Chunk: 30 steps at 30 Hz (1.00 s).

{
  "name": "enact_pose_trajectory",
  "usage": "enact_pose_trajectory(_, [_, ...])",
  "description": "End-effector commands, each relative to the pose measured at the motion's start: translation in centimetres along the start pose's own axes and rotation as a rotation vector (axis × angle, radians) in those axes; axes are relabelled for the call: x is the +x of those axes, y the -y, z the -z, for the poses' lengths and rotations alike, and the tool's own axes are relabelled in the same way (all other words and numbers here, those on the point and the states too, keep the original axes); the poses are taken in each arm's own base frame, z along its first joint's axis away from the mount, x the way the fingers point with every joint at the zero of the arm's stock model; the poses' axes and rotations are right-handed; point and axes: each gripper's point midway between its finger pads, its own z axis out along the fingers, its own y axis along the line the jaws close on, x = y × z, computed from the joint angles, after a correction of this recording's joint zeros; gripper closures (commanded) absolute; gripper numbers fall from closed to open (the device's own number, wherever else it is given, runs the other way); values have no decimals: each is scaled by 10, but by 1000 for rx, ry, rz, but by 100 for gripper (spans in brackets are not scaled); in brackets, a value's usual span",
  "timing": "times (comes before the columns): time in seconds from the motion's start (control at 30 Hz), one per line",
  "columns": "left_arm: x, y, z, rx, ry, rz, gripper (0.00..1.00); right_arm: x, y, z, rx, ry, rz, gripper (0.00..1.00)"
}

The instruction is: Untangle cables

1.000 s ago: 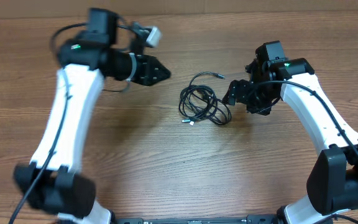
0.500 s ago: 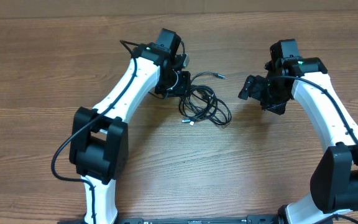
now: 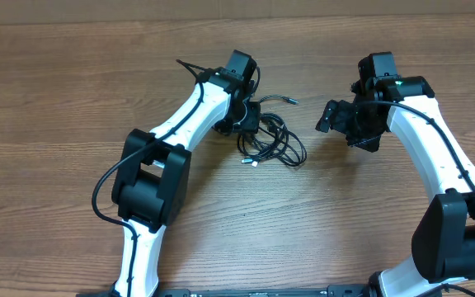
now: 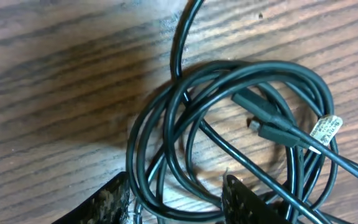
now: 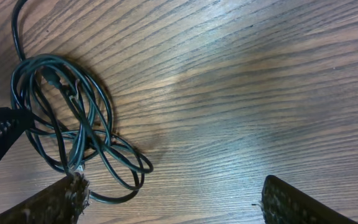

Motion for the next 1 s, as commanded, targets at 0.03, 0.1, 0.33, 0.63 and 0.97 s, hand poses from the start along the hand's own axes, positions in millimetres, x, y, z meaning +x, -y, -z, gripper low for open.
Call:
enact_pose_trajectory(0.03, [3,-6,-18,-44,-9,26,55,-4,-1,4,3,20,9,12])
enact_pose_trajectory(0.1, [6,-7,-27,-49,-25,25,62,-3,-1,4,3,20,9,12])
enact_pose_trajectory(0.33, [12,-9,-36,-59,-51,26,91,-3,-1,4,2,20,10,12])
enact_pose_trajectory(0.63, [-11,3,42,-1,83,-29,96,6,-52,29,-273,20,247,23])
enact_pose_trajectory(0.97, [0,54,204,191,343,-233,96,28,-101,81,-473,88,423,22])
